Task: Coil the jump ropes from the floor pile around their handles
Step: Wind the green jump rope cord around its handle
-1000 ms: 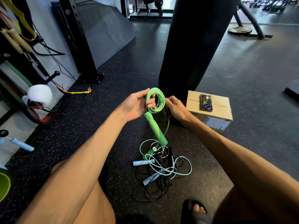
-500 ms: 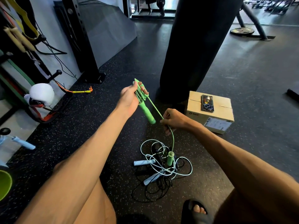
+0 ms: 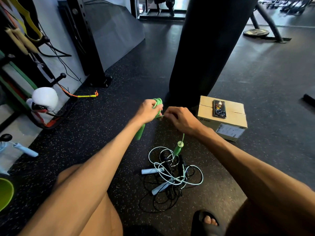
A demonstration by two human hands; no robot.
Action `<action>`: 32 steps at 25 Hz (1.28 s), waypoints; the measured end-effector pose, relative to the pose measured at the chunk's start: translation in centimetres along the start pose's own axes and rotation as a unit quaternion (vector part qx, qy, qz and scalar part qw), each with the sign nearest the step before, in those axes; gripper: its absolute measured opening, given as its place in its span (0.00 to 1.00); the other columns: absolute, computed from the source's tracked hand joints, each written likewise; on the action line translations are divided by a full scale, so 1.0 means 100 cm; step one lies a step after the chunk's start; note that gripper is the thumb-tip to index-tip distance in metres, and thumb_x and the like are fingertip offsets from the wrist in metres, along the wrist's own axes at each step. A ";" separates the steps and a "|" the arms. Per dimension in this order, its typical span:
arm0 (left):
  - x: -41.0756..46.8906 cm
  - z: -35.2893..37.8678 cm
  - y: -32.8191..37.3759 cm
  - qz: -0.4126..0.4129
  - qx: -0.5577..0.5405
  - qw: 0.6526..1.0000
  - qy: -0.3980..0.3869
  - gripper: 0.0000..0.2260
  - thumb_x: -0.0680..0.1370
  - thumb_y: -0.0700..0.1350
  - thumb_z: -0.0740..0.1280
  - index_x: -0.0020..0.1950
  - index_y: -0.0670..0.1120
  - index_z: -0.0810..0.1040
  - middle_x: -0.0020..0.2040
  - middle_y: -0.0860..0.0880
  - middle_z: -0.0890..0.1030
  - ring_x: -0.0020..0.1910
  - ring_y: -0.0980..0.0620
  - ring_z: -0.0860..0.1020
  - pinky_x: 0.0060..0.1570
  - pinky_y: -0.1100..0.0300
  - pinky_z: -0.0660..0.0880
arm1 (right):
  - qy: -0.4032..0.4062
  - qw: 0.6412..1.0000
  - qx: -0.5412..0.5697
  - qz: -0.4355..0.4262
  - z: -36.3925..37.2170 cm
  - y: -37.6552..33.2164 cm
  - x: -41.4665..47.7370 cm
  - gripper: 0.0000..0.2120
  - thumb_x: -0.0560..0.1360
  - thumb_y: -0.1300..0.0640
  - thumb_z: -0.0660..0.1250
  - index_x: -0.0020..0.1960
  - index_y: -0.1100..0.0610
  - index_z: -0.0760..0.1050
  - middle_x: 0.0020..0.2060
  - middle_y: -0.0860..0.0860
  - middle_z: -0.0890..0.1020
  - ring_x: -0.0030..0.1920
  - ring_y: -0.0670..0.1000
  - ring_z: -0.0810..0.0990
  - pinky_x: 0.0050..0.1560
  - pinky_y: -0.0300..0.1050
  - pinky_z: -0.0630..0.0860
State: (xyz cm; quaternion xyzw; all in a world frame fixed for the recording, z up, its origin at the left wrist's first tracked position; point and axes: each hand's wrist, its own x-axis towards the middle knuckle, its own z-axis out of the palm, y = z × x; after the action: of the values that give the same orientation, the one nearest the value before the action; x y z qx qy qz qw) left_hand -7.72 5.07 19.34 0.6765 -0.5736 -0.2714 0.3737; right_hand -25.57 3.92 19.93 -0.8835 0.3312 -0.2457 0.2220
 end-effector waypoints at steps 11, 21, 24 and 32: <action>-0.018 0.000 0.015 -0.103 -0.215 0.918 -0.318 0.17 0.82 0.51 0.58 0.40 0.43 0.74 0.26 0.48 0.68 0.25 0.52 0.67 0.31 0.59 0.69 | 0.078 0.982 0.112 0.128 -0.008 0.013 0.008 0.09 0.81 0.54 0.61 0.54 0.60 0.72 0.36 0.51 0.77 0.35 0.46 0.72 0.39 0.45 0.71; -0.017 -0.010 0.022 -0.089 -0.497 0.803 -0.317 0.17 0.84 0.51 0.53 0.40 0.44 0.69 0.25 0.53 0.62 0.24 0.55 0.62 0.33 0.60 0.69 | 0.047 0.948 0.179 0.258 -0.006 0.017 0.007 0.10 0.83 0.53 0.57 0.50 0.59 0.71 0.35 0.56 0.77 0.36 0.55 0.77 0.39 0.58 0.82; -0.014 -0.012 0.024 -0.090 -0.554 0.792 -0.240 0.17 0.84 0.53 0.53 0.43 0.43 0.70 0.28 0.51 0.65 0.27 0.54 0.65 0.39 0.59 0.69 | 0.024 0.948 0.157 0.277 -0.006 0.013 0.002 0.10 0.84 0.53 0.56 0.50 0.59 0.69 0.33 0.54 0.76 0.35 0.55 0.78 0.33 0.50 0.78; -0.005 -0.003 0.021 -0.054 -0.543 0.836 -0.047 0.14 0.84 0.46 0.56 0.47 0.38 0.76 0.33 0.45 0.76 0.34 0.49 0.76 0.46 0.54 0.75 | -0.066 0.952 0.131 0.270 0.002 0.013 0.001 0.06 0.80 0.58 0.63 0.45 0.59 0.73 0.37 0.59 0.84 0.39 0.56 0.81 0.42 0.48 0.77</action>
State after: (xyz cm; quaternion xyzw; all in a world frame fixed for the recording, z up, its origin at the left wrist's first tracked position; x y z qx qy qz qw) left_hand -8.81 5.51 21.16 0.3809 -0.3134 -0.5908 0.6385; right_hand -26.04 3.04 19.12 -0.7381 0.5073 -0.1593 0.4153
